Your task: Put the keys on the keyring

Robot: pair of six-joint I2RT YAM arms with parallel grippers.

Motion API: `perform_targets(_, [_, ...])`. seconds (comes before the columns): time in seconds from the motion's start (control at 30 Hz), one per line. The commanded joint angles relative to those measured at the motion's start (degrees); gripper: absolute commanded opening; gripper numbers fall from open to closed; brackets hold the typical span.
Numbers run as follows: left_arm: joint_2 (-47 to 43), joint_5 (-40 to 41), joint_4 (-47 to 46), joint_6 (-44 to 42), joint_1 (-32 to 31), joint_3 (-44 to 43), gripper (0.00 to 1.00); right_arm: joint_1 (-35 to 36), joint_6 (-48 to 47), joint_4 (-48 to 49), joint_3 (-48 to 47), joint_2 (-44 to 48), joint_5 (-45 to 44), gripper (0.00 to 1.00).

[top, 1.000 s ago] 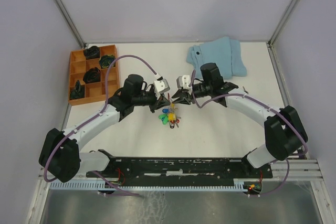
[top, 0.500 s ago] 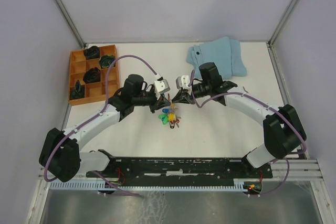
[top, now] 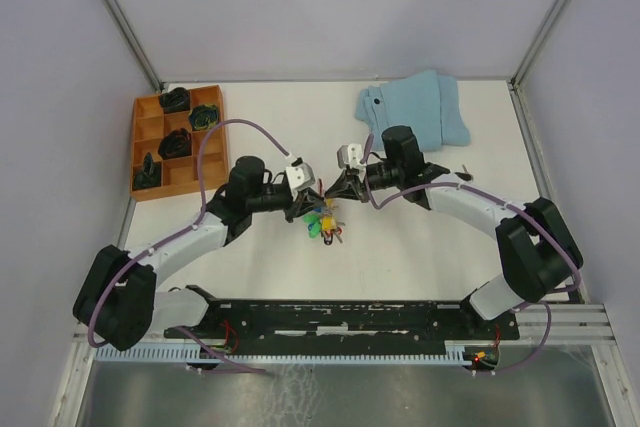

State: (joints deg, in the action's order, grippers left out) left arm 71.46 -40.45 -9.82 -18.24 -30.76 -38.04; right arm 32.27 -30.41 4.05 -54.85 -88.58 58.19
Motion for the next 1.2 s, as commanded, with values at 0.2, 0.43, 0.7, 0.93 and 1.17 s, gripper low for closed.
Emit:
perform_targets(0.2, [-2.36,-8.98,-29.6,8.42,5.04,11.0,0.27,0.36,10.38,17.79,3.64,1.56,0.78,0.01])
perform_targets(0.43, [-2.38,-9.57,-35.67,10.92,6.02,13.3,0.27,0.35,13.75,22.35,4.68,1.21,0.77,0.01])
perform_targets(0.7, [-1.85,-9.47,-35.55,11.03,6.05,13.02,0.2,0.39,15.67,24.75,5.08,1.05,0.65,0.01])
perform_targets(0.93, [-1.39,-7.98,-34.28,10.9,5.98,12.55,0.11,0.39,16.38,25.48,5.28,1.36,0.71,0.01])
perform_targets(1.17, [-0.98,-5.87,-32.95,10.94,6.02,11.93,0.12,0.37,18.03,27.57,5.64,1.54,0.78,0.01])
